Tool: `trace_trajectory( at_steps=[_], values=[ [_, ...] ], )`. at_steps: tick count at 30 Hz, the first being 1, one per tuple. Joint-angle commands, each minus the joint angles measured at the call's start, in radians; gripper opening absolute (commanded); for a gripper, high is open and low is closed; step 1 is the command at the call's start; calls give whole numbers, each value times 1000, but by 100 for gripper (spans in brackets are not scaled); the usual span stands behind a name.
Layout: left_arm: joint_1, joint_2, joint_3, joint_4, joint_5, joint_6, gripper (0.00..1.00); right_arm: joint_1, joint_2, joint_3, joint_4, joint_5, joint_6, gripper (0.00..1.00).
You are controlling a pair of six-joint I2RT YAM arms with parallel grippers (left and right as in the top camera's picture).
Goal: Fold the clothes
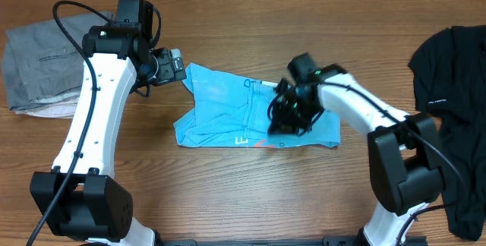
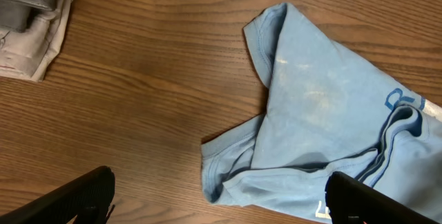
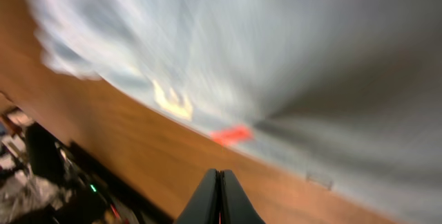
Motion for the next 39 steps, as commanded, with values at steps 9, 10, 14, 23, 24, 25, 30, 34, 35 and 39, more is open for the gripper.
trace_trajectory(
  at_steps=[9, 10, 14, 23, 24, 25, 30, 34, 35, 39],
  values=[
    [-2, -10, 10, -2, -10, -6, 100, 10, -33, 53, 222, 208, 88, 4],
    [-2, -10, 10, -2, -10, -6, 100, 23, -22, 53, 245, 207, 90, 4],
    [-2, -10, 10, -2, -10, -6, 100, 42, 34, 53, 308, 251, 119, 4],
    [-2, -10, 10, -2, -10, -6, 100, 43, 171, 53, 548, 259, 122, 5],
    [-2, -10, 10, -2, -10, -6, 100, 43, 172, 53, 565, 259, 122, 6],
    [-2, -10, 10, -2, -10, -6, 100, 43, 171, 54, 584, 257, 122, 7],
    [-2, -10, 10, -2, -10, -6, 100, 39, 153, 79, 599, 189, 117, 11],
    [-2, -10, 10, -2, -11, -6, 100, 13, 75, 120, 509, 119, 66, 19],
    [-2, -10, 10, -2, -10, -6, 100, 3, 47, 130, 471, 121, 57, 21],
    [-2, -10, 10, -2, -10, -6, 100, -60, -101, 160, 267, 158, 50, 34]
  ],
)
